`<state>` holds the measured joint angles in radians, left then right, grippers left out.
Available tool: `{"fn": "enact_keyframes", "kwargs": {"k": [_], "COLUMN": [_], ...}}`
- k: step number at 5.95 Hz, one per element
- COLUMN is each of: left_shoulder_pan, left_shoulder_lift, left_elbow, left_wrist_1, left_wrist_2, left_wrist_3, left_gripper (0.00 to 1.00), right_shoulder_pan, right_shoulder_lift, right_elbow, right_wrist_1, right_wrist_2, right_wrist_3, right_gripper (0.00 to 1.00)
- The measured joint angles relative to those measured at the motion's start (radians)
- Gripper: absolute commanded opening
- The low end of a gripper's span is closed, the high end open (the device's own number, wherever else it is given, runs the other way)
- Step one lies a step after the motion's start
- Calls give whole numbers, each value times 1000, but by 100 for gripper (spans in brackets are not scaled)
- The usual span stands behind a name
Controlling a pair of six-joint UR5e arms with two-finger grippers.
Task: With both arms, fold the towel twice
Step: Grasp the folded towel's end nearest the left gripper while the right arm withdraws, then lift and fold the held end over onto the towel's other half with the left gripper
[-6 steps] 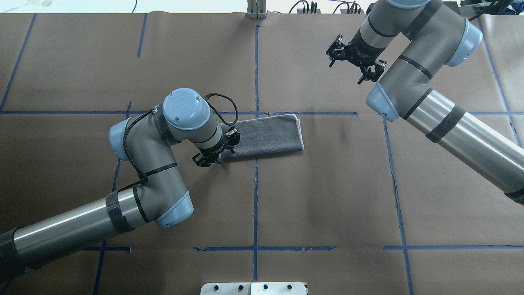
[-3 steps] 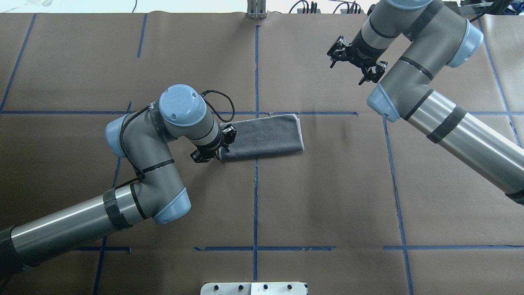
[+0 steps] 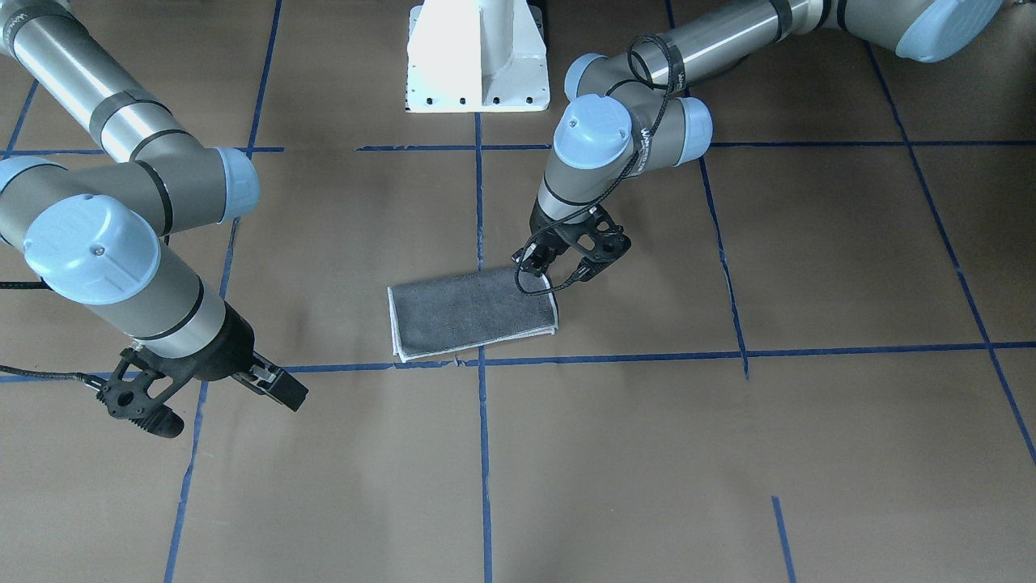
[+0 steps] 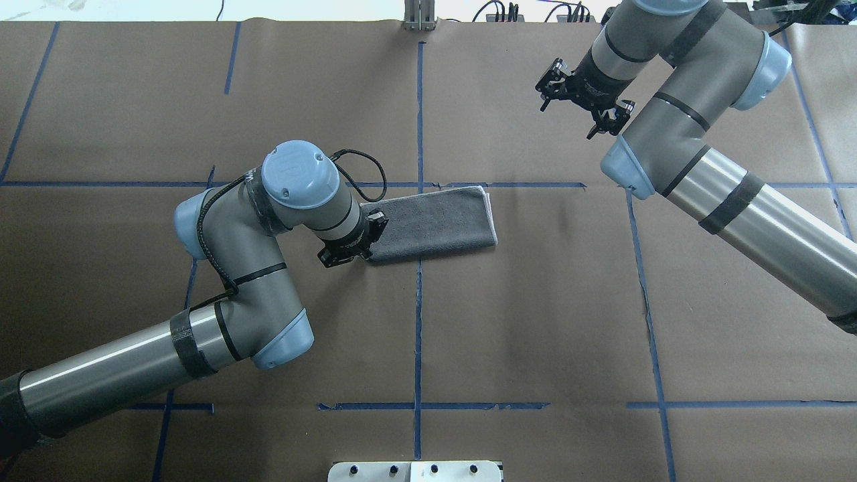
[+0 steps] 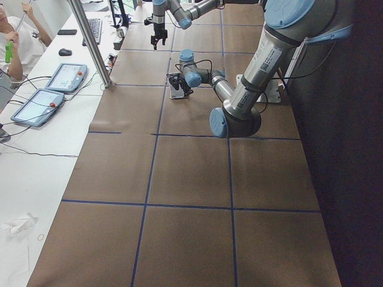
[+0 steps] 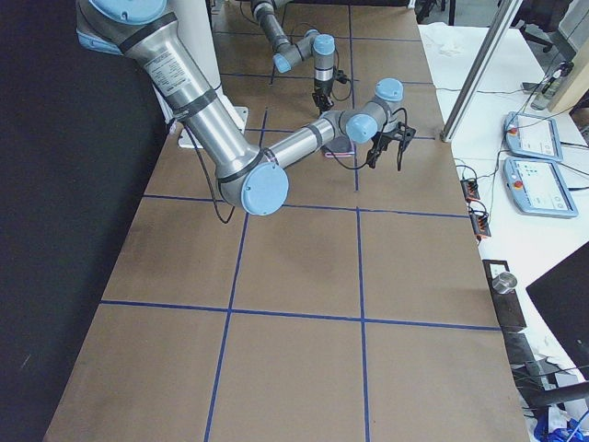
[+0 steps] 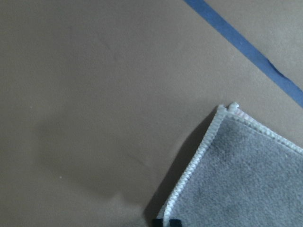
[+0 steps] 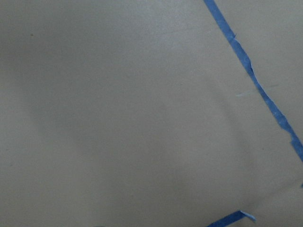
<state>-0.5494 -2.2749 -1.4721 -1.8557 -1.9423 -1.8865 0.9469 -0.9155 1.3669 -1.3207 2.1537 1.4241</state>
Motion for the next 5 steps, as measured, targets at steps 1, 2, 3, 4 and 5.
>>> {"fn": "enact_keyframes", "kwargs": {"k": [1, 2, 3, 4, 5], "left_shoulder_pan": [-6, -13, -16, -17, -18], "left_shoulder_lift": [-22, -62, -124, -215, -320], "left_elbow": [1, 11, 48, 137, 256], "left_wrist_1": [2, 3, 2, 1, -4], "left_wrist_2": [0, 2, 4, 6, 7], "left_wrist_3": [1, 3, 4, 4, 2], "left_gripper": [0, 0, 0, 0, 0], "right_shoulder_pan": [16, 36, 64, 92, 114], "right_shoulder_lift": [-36, -97, -164, -226, -276], "right_elbow": [28, 75, 121, 154, 173], "right_wrist_1": [-1, -2, -2, -1, -1], "right_wrist_2": [2, 23, 62, 88, 103], "right_wrist_3": [-55, -141, -224, -303, -386], "right_gripper": [100, 100, 100, 100, 100]}}
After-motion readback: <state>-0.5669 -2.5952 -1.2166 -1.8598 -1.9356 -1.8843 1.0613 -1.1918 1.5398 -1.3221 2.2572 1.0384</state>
